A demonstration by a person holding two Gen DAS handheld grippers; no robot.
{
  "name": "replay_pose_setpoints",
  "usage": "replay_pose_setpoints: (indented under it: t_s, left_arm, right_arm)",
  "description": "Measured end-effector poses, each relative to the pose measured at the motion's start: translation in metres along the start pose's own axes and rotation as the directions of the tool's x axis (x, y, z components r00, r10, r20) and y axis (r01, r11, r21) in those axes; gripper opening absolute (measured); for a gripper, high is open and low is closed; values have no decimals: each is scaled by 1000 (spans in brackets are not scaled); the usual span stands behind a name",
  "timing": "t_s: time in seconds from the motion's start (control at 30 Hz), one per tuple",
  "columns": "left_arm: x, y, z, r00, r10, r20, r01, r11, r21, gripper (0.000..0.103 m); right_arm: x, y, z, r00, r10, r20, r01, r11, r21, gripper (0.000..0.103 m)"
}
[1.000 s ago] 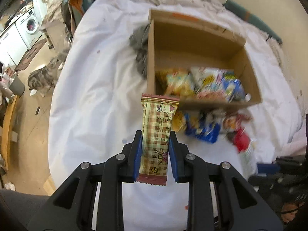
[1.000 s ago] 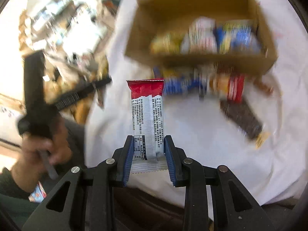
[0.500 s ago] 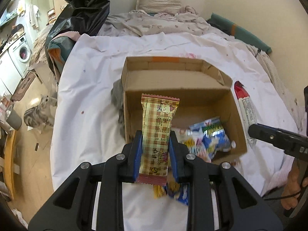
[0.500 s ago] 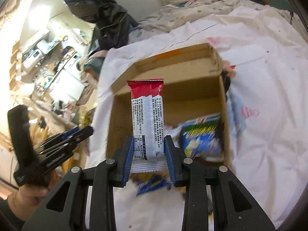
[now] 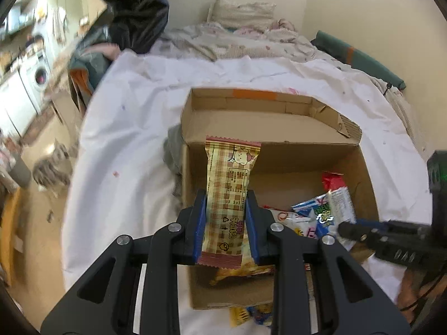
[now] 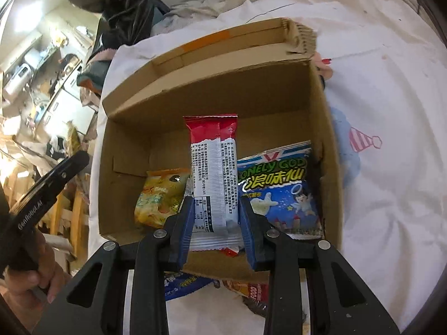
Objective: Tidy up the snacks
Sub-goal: 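Grasp the white-and-red bar with the right tool while the left tool carries the wafer bar over the box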
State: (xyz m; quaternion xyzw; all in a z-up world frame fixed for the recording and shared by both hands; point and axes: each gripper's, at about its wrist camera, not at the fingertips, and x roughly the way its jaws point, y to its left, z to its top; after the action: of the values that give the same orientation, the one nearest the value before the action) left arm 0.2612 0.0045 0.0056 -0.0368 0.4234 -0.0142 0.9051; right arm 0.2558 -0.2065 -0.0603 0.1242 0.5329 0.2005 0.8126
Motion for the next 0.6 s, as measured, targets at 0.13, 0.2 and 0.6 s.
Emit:
replay_pose_setpoints:
  t_s: [0.13,0.2,0.6]
  left_arm:
    - [14,-1,-2,997,77,9,-78,997,27,23]
    - [20,0,-3,996,85,-6,-85,996,27,23]
    - [30,-7,-14,996,31,-87,-29,999,26,24]
  right_arm:
    - [10,5,-2,999,-3,-33,2,1000,-19,33]
    - [13,6,-4,999,-9,-50,8,999,-31,33]
    - [14,-4,0,999,-42,-32,43,999,31,33]
